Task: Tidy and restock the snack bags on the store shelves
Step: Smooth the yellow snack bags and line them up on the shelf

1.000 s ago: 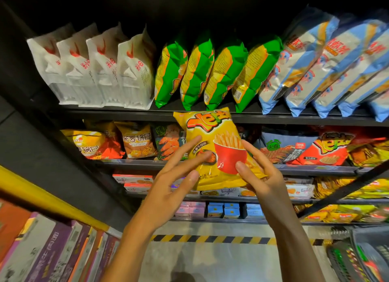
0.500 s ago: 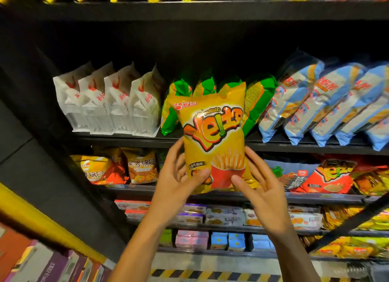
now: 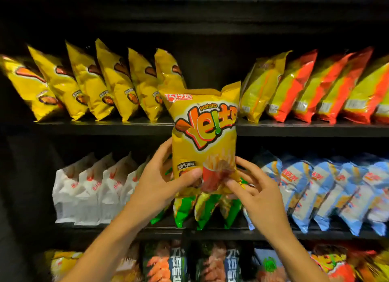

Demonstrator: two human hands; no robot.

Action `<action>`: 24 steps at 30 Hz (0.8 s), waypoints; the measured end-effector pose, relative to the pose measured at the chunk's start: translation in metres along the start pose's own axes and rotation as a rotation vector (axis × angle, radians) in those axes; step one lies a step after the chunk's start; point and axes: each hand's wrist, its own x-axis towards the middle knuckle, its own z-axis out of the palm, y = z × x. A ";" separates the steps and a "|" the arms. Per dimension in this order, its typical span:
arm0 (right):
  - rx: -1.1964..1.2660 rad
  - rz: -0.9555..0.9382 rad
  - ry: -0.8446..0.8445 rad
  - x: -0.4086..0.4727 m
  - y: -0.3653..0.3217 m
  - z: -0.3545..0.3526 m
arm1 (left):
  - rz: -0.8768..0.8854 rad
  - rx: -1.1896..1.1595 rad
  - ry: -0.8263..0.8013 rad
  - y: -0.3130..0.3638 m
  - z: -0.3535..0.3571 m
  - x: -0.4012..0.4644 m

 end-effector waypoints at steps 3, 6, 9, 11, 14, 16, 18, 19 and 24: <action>-0.030 -0.106 -0.007 0.036 -0.023 0.000 | 0.057 -0.028 -0.032 0.024 -0.005 0.031; -0.024 -0.155 -0.017 0.069 -0.039 0.002 | 0.075 -0.084 -0.120 0.041 -0.007 0.061; -0.061 -0.208 -0.037 0.092 -0.053 -0.002 | 0.086 -0.076 -0.111 0.046 -0.009 0.087; -0.146 -0.251 -0.036 0.104 -0.057 -0.012 | 0.094 -0.057 -0.042 0.047 -0.007 0.099; -0.324 -0.324 0.125 0.136 -0.053 -0.037 | 0.197 0.082 0.082 0.046 0.006 0.124; -0.461 -0.363 0.266 0.159 -0.049 -0.050 | 0.240 0.199 0.124 0.040 0.020 0.145; -0.576 -0.384 0.309 0.177 -0.045 -0.056 | 0.252 0.332 0.153 0.027 0.037 0.170; -0.642 -0.380 0.312 0.183 -0.043 -0.058 | 0.256 0.400 0.172 0.021 0.047 0.180; -0.851 -0.367 0.395 0.206 -0.030 -0.059 | 0.262 0.535 0.196 -0.003 0.083 0.215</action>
